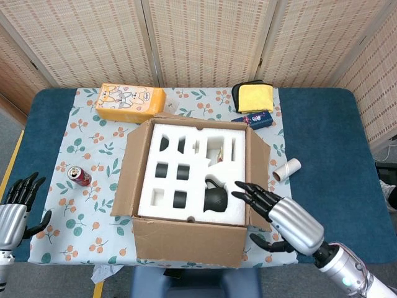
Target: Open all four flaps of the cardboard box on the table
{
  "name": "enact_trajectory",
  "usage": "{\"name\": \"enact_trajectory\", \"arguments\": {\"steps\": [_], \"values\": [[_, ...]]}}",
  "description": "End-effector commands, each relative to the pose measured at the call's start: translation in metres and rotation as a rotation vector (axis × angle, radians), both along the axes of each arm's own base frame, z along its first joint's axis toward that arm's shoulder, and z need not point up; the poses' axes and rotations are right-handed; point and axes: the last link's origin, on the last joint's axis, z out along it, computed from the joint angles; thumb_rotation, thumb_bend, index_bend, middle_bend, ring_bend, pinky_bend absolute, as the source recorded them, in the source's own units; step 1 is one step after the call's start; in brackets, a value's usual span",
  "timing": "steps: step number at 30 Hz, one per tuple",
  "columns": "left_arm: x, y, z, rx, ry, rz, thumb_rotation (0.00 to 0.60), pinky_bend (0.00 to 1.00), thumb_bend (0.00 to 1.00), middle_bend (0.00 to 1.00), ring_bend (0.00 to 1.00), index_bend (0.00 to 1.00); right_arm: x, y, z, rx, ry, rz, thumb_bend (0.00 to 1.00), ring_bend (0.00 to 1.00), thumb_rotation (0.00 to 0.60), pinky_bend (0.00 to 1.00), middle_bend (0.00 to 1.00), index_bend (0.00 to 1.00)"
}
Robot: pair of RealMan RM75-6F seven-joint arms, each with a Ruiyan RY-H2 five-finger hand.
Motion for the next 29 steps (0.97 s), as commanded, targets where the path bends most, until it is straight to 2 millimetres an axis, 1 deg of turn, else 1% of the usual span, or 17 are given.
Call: {"name": "enact_trajectory", "arguments": {"steps": [1,3,5,6,8,10,11,16,20,23,29], "values": [[-0.001,-0.001,-0.001,-0.018,0.013,0.005,0.600,0.00,0.47,0.00,0.00,0.00,-0.043,-0.027,-0.017,-0.210,0.223,-0.066,0.44,0.00,0.600,0.16,0.00,0.00],[-0.002,-0.001,-0.002,-0.030,0.019,0.009,0.600,0.00,0.47,0.00,0.00,0.00,-0.064,-0.031,-0.025,-0.280,0.316,-0.098,0.44,0.00,0.600,0.14,0.00,0.00],[-0.002,-0.001,-0.002,-0.036,0.027,0.009,0.600,0.00,0.47,0.00,0.00,0.00,-0.080,-0.035,-0.033,-0.355,0.367,-0.126,0.44,0.00,0.600,0.12,0.00,0.00],[-0.002,0.000,-0.002,-0.036,0.030,0.013,0.600,0.00,0.47,0.00,0.00,0.00,-0.093,-0.036,-0.039,-0.405,0.399,-0.148,0.44,0.00,0.600,0.11,0.00,0.00],[-0.003,0.000,-0.002,-0.038,0.028,0.024,0.600,0.00,0.47,0.00,0.00,0.00,-0.110,-0.035,-0.049,-0.457,0.435,-0.189,0.44,0.00,0.600,0.06,0.00,0.00],[-0.004,0.001,-0.002,-0.040,0.030,0.031,0.600,0.00,0.47,0.00,0.00,0.00,-0.126,-0.033,-0.057,-0.491,0.438,-0.241,0.44,0.00,0.600,0.01,0.00,0.00],[-0.004,0.001,-0.002,-0.040,0.033,0.030,0.600,0.00,0.47,0.00,0.00,0.00,-0.133,-0.031,-0.059,-0.499,0.435,-0.265,0.44,0.00,0.600,0.00,0.00,0.00],[-0.003,0.000,-0.003,-0.038,0.056,0.019,0.600,0.00,0.47,0.00,0.00,0.00,-0.163,-0.017,-0.065,-0.551,0.434,-0.329,0.44,0.00,0.600,0.00,0.00,0.00],[-0.004,0.000,-0.006,-0.036,0.069,0.024,0.600,0.00,0.47,0.00,0.00,0.00,-0.178,-0.006,-0.065,-0.560,0.415,-0.362,0.44,0.00,0.600,0.00,0.00,0.00],[-0.003,0.000,-0.010,-0.042,0.079,0.026,0.600,0.00,0.47,0.00,0.00,0.00,-0.187,-0.006,-0.061,-0.559,0.402,-0.382,0.44,0.00,0.600,0.00,0.00,0.00],[-0.002,-0.001,-0.015,-0.051,0.096,0.024,0.600,0.00,0.47,0.00,0.00,0.00,-0.190,-0.006,-0.054,-0.558,0.368,-0.385,0.44,0.00,0.600,0.00,0.00,0.00]]}}
